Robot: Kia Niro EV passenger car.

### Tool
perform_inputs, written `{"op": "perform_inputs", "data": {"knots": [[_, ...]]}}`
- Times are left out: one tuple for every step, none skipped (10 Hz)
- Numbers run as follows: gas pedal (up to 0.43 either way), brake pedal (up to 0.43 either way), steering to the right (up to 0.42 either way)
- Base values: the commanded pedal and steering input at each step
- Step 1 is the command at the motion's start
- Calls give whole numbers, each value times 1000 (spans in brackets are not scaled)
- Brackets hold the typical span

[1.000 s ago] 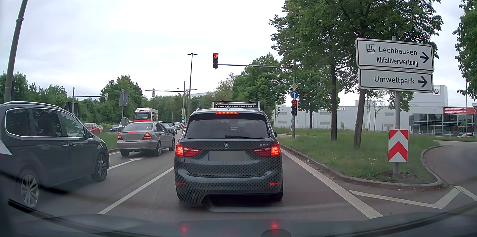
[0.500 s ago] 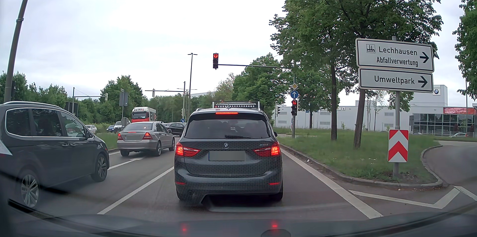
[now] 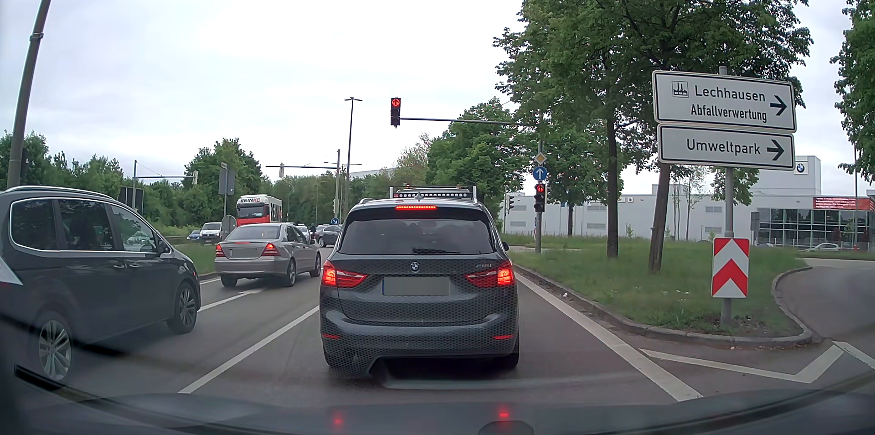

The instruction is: Follow the waypoints while adhering to traffic rules and regulations

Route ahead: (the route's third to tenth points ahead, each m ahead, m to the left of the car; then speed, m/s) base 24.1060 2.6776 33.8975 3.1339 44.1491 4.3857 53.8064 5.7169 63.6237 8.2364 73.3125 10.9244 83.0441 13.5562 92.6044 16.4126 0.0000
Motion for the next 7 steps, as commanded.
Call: {"op": "perform_inputs", "data": {"knots": [[0, 238, -11], [0, 238, -11], [0, 238, -11], [0, 232, -11], [0, 238, -11], [0, 238, -11], [0, 238, -11]]}}
